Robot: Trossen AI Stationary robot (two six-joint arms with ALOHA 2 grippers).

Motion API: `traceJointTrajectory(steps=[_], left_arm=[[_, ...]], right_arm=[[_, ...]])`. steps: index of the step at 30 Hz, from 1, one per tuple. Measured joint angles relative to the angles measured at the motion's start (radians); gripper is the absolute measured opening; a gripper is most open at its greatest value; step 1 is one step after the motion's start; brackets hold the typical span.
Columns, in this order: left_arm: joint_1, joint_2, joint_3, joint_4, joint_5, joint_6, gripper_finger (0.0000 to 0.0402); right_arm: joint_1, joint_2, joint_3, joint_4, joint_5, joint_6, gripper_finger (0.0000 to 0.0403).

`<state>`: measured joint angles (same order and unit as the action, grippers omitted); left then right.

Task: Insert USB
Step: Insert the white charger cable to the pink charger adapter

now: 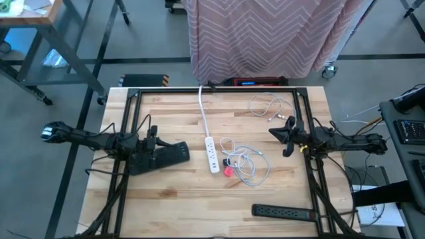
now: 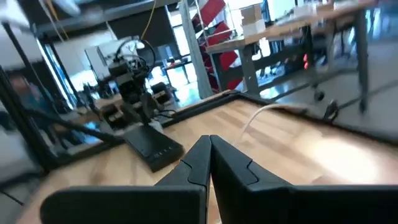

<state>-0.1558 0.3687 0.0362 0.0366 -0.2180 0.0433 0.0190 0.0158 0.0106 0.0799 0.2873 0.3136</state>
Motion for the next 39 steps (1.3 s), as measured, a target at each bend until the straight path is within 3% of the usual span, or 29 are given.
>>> traceJointTrajectory(steps=[5, 14, 18, 24, 31, 39], left_arm=[[0.0, 0.0, 0.0, 0.0, 0.0, 0.0, 0.0075], [0.0, 0.0, 0.0, 0.0, 0.0, 0.0, 0.0075], [0.0, 0.0, 0.0, 0.0, 0.0, 0.0, 0.0075], [0.0, 0.0, 0.0, 0.0, 0.0, 0.0, 0.0075], [0.0, 0.0, 0.0, 0.0, 0.0, 0.0, 0.0075], [0.0, 0.0, 0.0, 0.0, 0.0, 0.0, 0.0075]], right_arm=[[0.002, 0.009, 0.0, 0.017, -0.041, 0.208, 0.0], [0.006, 0.148, 0.0, 0.369, -0.4, 0.394, 0.0], [0.058, 0.24, 0.0, 0.366, -0.442, 0.43, 0.0], [0.163, 0.408, 0.0, 0.368, -0.288, 0.446, 0.0], [0.17, 0.48, 0.0, 0.375, -0.027, 0.447, 0.0], [0.17, 0.476, 0.0, 0.445, 0.015, 0.44, 0.0]])
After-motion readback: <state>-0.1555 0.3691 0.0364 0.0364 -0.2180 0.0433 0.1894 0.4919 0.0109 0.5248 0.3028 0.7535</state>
